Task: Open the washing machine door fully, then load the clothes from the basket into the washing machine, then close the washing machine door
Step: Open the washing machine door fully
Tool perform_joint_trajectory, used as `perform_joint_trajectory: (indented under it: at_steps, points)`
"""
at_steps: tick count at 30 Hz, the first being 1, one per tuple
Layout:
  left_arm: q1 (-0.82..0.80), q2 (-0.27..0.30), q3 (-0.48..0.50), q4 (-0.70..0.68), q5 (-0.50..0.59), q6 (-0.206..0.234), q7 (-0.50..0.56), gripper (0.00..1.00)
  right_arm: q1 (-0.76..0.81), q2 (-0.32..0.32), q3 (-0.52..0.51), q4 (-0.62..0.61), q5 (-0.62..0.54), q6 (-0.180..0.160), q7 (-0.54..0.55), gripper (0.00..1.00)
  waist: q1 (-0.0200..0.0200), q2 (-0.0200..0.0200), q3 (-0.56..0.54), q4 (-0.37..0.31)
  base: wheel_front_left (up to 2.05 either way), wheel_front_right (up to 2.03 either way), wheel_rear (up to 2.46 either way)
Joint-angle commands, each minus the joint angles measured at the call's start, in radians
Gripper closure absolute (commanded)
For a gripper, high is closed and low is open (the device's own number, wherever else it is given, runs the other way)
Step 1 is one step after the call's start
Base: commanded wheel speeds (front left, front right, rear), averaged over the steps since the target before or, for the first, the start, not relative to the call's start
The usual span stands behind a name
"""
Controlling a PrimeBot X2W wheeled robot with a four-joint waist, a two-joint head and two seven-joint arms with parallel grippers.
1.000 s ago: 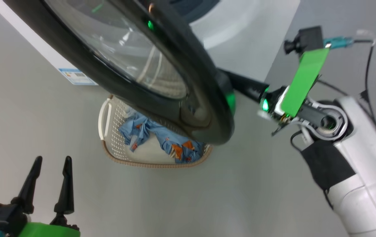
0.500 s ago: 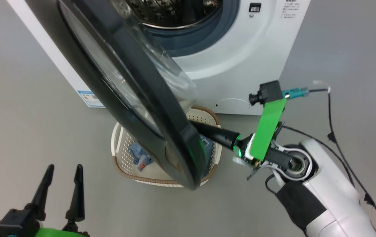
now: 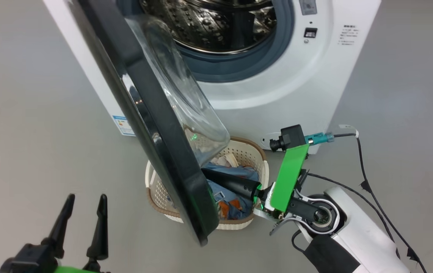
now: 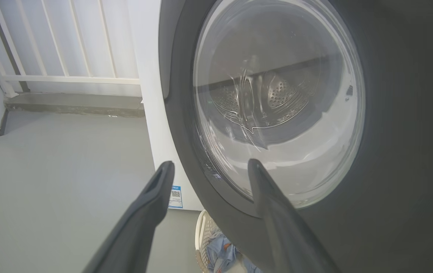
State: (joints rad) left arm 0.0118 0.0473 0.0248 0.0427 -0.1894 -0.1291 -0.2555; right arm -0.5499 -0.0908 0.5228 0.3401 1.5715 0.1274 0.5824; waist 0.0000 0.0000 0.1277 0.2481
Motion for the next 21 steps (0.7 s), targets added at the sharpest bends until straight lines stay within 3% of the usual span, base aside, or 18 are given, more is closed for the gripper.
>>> perform_joint_trajectory:
  at_steps: [1, 21]
  points:
    - [0.000, 0.009, 0.029, -0.018, 0.006, -0.002, -0.006, 0.00, 0.009, 0.037, 0.028, -0.027, 0.010, 0.003, -0.005, 1.00, 0.0000, 0.0000, -0.022, 0.028, 0.00, 0.00, 0.00]
    - [0.022, 0.003, -0.063, -0.011, -0.008, -0.002, -0.006, 0.00, 0.030, 0.040, 0.081, 0.001, 0.059, 0.003, -0.075, 1.00, 0.0000, 0.0000, -0.080, 0.172, 0.00, 0.00, 0.00]
